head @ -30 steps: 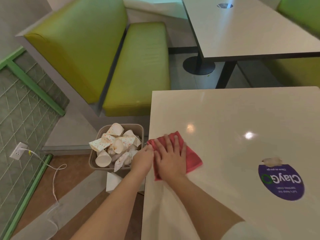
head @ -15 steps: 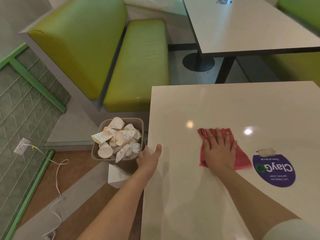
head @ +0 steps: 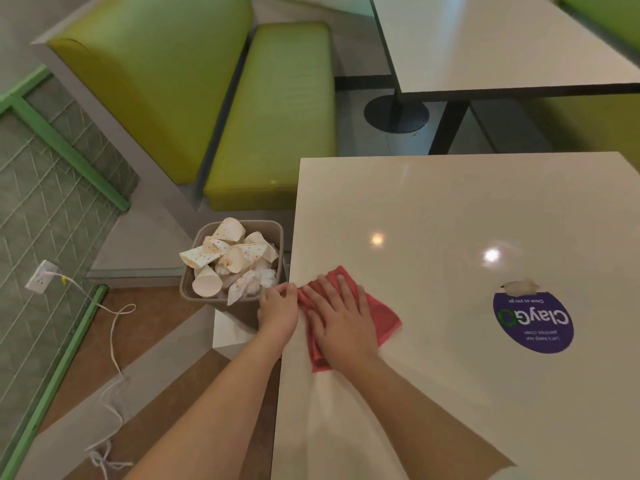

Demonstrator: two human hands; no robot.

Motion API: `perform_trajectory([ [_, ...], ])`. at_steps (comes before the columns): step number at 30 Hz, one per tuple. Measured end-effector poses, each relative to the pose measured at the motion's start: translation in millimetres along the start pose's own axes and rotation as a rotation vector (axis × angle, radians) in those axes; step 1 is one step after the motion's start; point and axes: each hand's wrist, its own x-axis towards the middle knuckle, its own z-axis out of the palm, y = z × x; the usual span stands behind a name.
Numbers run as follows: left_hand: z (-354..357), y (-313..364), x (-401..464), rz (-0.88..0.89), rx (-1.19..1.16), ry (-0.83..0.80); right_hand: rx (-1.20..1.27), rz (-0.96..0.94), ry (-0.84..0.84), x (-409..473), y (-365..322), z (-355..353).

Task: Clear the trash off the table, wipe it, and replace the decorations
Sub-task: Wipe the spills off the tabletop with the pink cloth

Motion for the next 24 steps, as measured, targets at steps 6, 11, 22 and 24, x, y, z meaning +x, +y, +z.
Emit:
perform_trajectory([
  [6,-13.1,-24.3,-21.7,0.004,0.009,-0.019,-0.059,0.261,0.053,-21.7,94.3,-24.3],
  [11,-14.9,-45.5,-44.7,0.063,-0.004,-0.008,-0.039,0.413,0.050,-28.7,118.6,-32.6],
  [22,-22.7,-68.4,-74.9,0.014,-0.002,-0.021,0.002,0.001,-0.088,-68.1,-40.0,5.2],
  [24,-23.2,-73.6,-78.5,0.023,0.002,-0.005,-0.016,-0.048,-0.089,-66.9,-37.1,5.7],
])
